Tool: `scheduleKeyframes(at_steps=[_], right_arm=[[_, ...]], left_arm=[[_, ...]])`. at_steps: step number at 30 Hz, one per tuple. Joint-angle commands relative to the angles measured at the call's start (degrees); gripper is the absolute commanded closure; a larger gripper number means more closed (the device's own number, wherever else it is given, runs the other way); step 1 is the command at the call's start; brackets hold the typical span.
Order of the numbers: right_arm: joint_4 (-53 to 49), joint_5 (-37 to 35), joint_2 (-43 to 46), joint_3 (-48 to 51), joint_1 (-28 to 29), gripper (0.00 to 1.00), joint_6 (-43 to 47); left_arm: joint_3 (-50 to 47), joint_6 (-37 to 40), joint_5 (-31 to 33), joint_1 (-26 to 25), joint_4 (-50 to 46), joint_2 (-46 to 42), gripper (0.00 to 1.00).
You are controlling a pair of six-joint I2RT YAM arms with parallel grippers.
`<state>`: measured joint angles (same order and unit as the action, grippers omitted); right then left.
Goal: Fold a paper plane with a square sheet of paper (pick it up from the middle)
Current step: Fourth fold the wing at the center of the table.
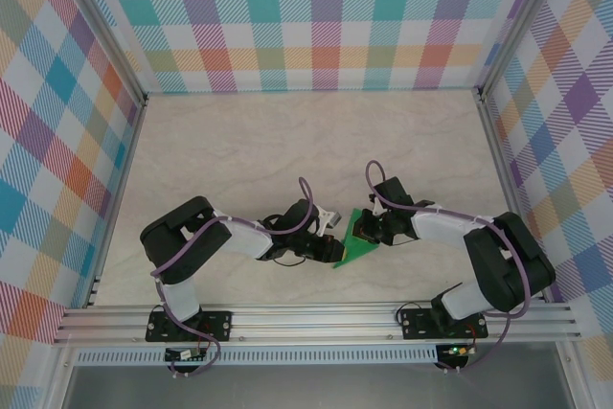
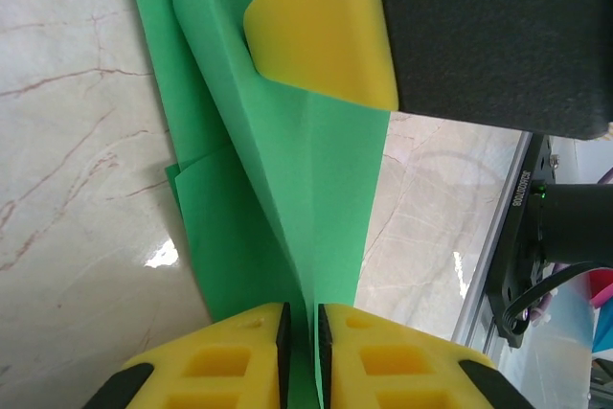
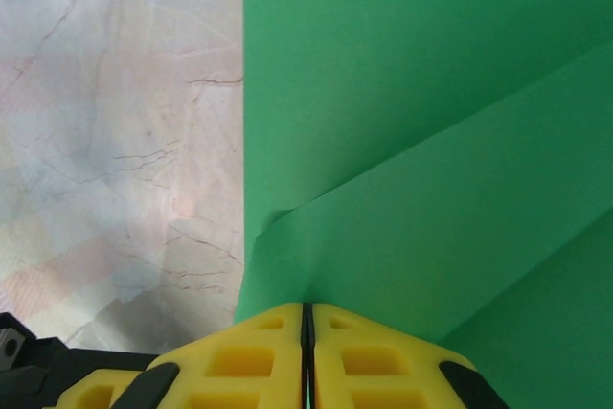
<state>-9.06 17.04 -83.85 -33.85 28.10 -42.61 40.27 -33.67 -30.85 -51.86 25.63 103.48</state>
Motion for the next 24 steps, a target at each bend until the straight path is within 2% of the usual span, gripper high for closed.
scheduleKeyframes(at_steps=[1, 7, 11, 17, 24], right_arm=[[0.4, -1.0, -0.7, -0.5, -0.5, 0.9, -0.1], [1.2, 0.3, 0.0, -0.3, -0.6, 0.89, 0.2], [2.3, 2.9, 0.9, -0.5, -0.6, 0.88, 0.8], [2.9, 5.6, 1.5, -0.9, -0.6, 0.87, 1.1], [4.4, 7.8, -0.7, -0.7, -0.6, 0.87, 1.6]], left_arm=[[-1.3, 0.1, -1.0, 0.8, -0.2, -0.4, 0.86], [-1.6, -0.3, -1.1, 0.8, 0.2, 0.1, 0.96], [-2.2, -1.2, -0.4, 0.8, 0.8, 0.4, 0.99], [-4.4, -3.7, 1.2, 0.7, 3.8, 0.5, 1.0], [-4.3, -3.6, 0.9, 0.3, 4.7, -0.4, 0.95]])
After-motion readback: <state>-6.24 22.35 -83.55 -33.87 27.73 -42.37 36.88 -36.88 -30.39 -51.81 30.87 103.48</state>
